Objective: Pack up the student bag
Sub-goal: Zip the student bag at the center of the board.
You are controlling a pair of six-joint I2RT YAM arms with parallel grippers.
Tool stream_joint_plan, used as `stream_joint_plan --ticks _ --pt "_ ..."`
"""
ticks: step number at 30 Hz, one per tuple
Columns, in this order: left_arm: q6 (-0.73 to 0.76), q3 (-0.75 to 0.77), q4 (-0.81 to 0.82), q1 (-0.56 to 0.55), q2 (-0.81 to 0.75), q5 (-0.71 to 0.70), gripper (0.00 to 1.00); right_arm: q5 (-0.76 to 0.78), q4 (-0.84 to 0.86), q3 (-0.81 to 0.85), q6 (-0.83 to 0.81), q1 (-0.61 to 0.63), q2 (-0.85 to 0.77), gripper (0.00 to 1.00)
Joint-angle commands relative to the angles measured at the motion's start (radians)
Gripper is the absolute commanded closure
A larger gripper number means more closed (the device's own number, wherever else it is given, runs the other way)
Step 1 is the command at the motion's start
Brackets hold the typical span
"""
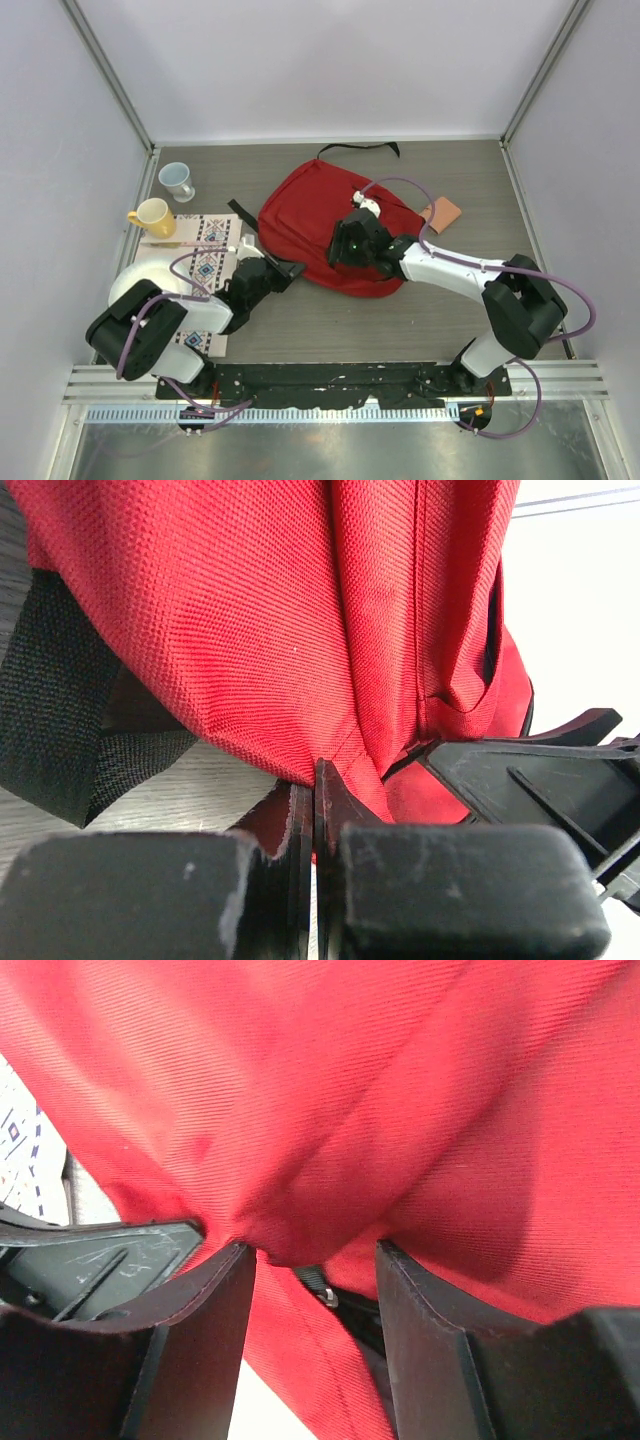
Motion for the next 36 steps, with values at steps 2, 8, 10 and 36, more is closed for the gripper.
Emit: stream_joint_plan --ticks 2,8,10,36 --pt "0.039 0.017 -0.025 -0.054 -0.060 -0.069 1.00 0.031 0.060 0.016 0.013 0.058 0.000 0.44" --pt "0.051 0.033 -0.041 -0.078 -0.066 -0.066 1.00 0.103 0.047 0.017 0.015 0.083 0.028 0.49" --pt "0.046 0.029 -0.041 -0.083 -0.069 -0.066 1.00 0.133 0.040 0.024 0.009 0.086 0.034 0.53" --pt "0.055 0.003 -0.065 -0.111 -0.093 -0.075 1.00 0.307 0.050 -0.030 -0.048 0.113 -0.055 0.99"
